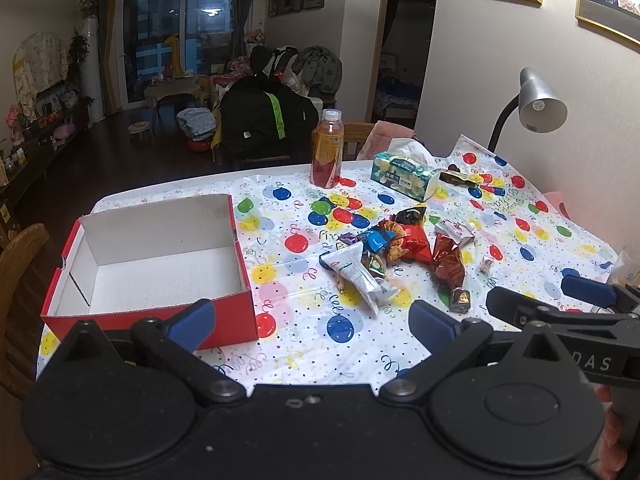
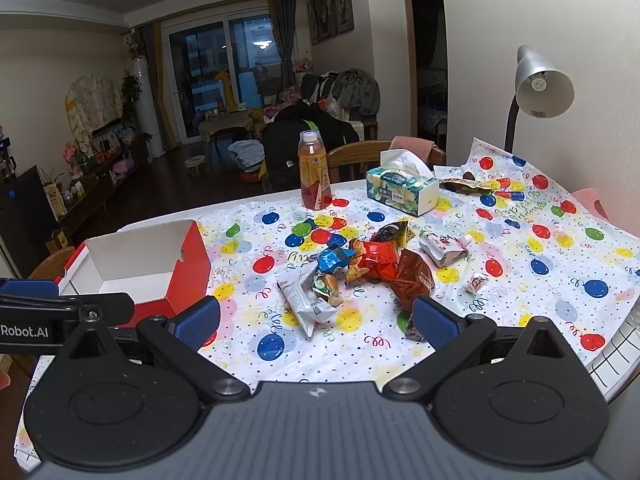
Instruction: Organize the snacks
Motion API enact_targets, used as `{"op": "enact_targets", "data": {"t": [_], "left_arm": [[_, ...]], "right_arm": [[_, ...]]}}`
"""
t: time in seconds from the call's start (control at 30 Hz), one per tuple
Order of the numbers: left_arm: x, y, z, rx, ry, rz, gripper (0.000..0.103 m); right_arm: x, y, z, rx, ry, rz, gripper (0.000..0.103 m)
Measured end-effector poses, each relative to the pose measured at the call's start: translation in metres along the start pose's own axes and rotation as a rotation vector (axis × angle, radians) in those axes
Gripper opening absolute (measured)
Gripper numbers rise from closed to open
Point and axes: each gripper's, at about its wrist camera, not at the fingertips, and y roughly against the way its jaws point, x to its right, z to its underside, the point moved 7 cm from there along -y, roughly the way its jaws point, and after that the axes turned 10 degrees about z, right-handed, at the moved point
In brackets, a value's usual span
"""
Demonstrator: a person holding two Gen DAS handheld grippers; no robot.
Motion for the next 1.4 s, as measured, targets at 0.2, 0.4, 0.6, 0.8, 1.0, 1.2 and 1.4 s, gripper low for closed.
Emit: {"op": "enact_targets", "data": {"t": [0.2, 0.4, 0.6, 0.8, 1.0, 1.2, 1.4], "left_arm": [[0.000, 0.000, 0.000, 0.001, -0.002, -0.002, 0.103], [0.001, 0.000, 0.000, 0.000, -0.002, 0.000, 0.103], [0.001, 0.001, 0.000, 0.000, -0.001, -0.001, 0.103], [0.001, 0.000, -0.002, 0.002, -0.003, -0.001, 0.103], [0.001, 0.000, -0.002, 0.004, -0.001, 0.001, 0.103], [0.006, -0.002, -0.012, 0.010, -0.003, 0.004, 0.103], [0.006, -0.003, -0.014, 0.012, -0.004, 0.005, 0.103]], "right_arm": [[0.001, 0.000, 0.000, 0.002, -0.001, 0.004, 0.103], [0.001, -0.001, -0.002, -0.001, -0.005, -0.004, 0.103], [0.001, 0.000, -0.001, -0.003, -0.011, 0.001, 0.103], [-0.001, 0.002, 0.000, 0.008, -0.008, -0.001, 0.103], [-0.003, 0.004, 0.000, 0.018, -0.011, -0.004, 0.103], [-0.001, 0.006, -0.002, 0.029, -0.014, 0.002, 0.103], [-0.001, 0.007, -0.003, 0.032, -0.016, 0.004, 0.103]]}}
